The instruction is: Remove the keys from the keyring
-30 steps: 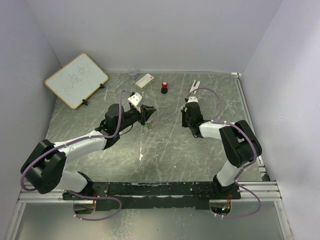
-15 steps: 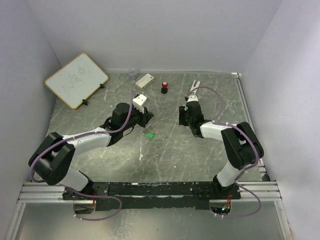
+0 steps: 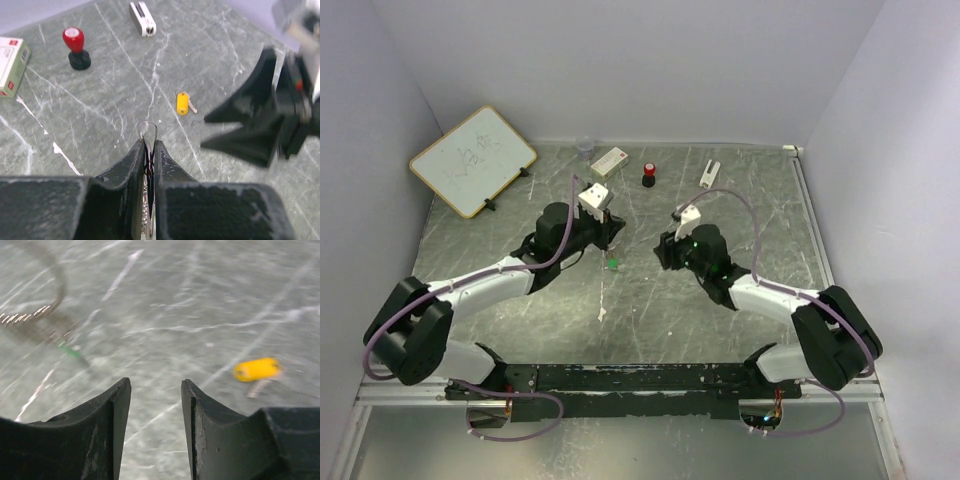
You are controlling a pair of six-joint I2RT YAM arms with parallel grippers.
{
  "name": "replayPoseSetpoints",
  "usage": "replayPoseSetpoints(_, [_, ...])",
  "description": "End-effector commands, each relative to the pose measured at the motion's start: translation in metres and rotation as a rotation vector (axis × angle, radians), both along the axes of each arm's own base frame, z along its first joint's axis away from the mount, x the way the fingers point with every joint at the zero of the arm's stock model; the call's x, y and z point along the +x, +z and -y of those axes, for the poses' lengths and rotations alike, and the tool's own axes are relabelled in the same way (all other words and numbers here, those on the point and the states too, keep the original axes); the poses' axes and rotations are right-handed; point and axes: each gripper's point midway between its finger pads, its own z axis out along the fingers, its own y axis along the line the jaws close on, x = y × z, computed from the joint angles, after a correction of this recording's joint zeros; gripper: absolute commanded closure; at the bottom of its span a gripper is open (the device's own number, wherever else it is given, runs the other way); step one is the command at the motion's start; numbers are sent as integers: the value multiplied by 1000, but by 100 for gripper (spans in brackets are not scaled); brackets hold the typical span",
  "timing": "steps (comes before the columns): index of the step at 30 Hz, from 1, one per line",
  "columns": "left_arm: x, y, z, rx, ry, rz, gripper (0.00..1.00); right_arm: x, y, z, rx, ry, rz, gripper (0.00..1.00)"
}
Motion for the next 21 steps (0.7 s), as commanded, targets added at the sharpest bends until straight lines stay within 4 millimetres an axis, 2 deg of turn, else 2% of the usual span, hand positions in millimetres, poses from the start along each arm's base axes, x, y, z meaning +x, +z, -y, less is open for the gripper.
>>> replayPoseSetpoints(1, [-2, 56, 2, -97, -17, 82, 93, -34, 20, -49, 28, 238, 136, 55])
replayPoseSetpoints(4, [-10, 72, 3, -130, -40, 83, 93, -51, 21, -67, 27, 298, 188, 55])
replayPoseSetpoints(8, [-24, 94, 0, -181, -68, 97, 93, -64, 34, -84, 62, 353, 267, 54])
replayPoseSetpoints(16, [-50, 128, -13, -267, -92, 142, 93, -66, 64, -88, 152, 329, 391, 53])
replayPoseSetpoints(21, [-58, 139, -16, -294, -105, 153, 93, -70, 74, -97, 180, 325, 434, 53])
